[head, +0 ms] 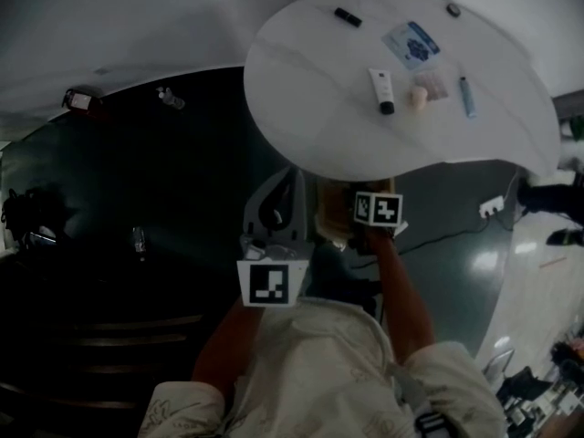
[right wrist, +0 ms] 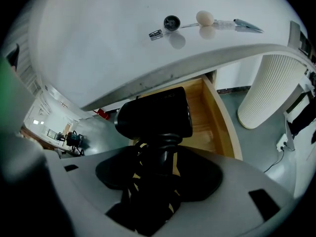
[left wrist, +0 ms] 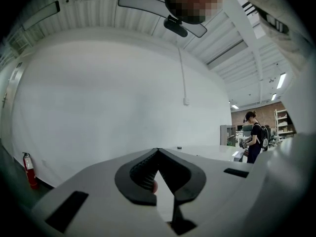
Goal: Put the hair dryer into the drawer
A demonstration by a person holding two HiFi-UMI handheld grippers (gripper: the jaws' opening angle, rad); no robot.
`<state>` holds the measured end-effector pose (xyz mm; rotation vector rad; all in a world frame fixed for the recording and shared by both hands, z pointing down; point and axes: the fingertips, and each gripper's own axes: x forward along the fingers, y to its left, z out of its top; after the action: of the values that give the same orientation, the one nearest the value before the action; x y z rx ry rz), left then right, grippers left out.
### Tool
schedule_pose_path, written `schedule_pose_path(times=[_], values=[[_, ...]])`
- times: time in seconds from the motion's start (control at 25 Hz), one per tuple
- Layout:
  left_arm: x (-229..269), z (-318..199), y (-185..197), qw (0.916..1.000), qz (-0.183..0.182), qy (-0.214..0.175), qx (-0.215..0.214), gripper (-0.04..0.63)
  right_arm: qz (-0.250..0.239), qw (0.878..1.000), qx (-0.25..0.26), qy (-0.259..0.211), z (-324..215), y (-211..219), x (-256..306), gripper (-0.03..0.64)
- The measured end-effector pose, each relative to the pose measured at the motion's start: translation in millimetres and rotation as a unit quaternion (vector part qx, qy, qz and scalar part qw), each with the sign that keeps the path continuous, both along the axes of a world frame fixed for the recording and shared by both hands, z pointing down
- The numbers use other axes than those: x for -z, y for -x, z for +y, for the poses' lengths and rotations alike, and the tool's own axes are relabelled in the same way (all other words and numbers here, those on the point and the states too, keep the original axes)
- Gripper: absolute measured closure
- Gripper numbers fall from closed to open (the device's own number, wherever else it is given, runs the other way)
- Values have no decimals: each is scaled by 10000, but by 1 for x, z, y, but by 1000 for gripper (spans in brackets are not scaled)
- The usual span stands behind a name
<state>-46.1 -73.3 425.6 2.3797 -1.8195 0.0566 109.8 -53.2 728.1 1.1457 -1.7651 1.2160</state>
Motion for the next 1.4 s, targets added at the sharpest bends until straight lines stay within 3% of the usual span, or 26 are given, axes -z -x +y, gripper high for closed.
schedule_pose_path(times=[0.68, 0.92, 1.4], values=[[-10, 5, 26, 9983, -275, 89, 509, 594, -133, 9958, -159, -896, -44, 5, -26, 360], [-17, 7, 31, 9975, -302, 129, 623, 594, -159, 9929, 45, -1175, -48, 14, -36, 360], [-27, 5, 28, 9968, -339, 115, 709, 594, 30, 9938, 211, -1090, -47, 16, -79, 360]])
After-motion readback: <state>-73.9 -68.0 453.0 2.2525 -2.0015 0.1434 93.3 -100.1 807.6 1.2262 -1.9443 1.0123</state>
